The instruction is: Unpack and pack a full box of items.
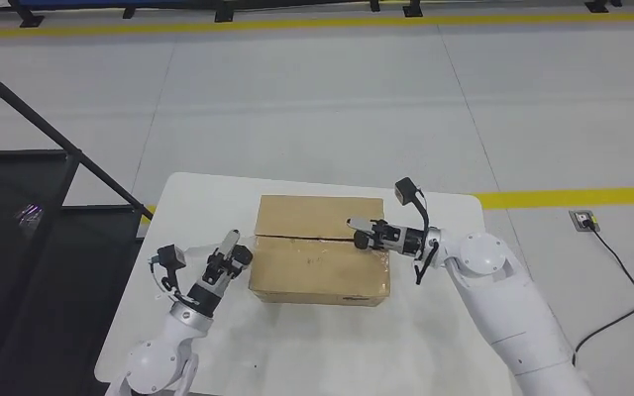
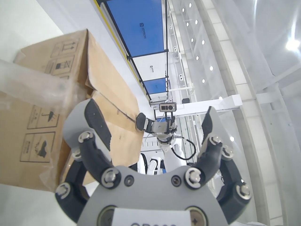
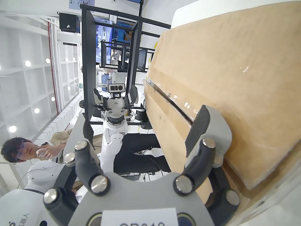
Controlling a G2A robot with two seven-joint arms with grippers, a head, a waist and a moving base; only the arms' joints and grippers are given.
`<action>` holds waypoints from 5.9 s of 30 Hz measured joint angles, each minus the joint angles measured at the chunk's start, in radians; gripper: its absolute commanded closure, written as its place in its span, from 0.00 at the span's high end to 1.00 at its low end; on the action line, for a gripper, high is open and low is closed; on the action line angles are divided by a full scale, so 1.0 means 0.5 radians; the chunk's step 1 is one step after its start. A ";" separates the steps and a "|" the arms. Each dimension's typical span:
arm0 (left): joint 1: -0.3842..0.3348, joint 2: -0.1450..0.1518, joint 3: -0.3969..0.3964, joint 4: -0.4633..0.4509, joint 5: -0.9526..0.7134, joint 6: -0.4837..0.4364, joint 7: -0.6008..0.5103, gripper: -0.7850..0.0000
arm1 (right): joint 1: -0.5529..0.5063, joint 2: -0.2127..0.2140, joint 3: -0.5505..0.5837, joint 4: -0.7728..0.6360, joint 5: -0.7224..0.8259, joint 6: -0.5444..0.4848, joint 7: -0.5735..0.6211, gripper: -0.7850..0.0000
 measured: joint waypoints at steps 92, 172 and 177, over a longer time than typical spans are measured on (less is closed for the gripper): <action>-0.248 -0.166 -0.019 0.165 0.300 -0.365 0.571 1.00 | -0.257 0.078 0.219 -0.260 0.044 -0.043 -0.112 1.00; -0.520 -0.244 0.374 0.245 0.654 -0.111 0.043 1.00 | -0.682 0.213 0.270 -0.945 -0.267 -0.812 -0.069 1.00; -0.535 -0.250 0.397 0.262 0.642 -0.103 0.038 1.00 | -0.687 0.209 0.172 -1.070 -0.496 -0.685 -0.100 1.00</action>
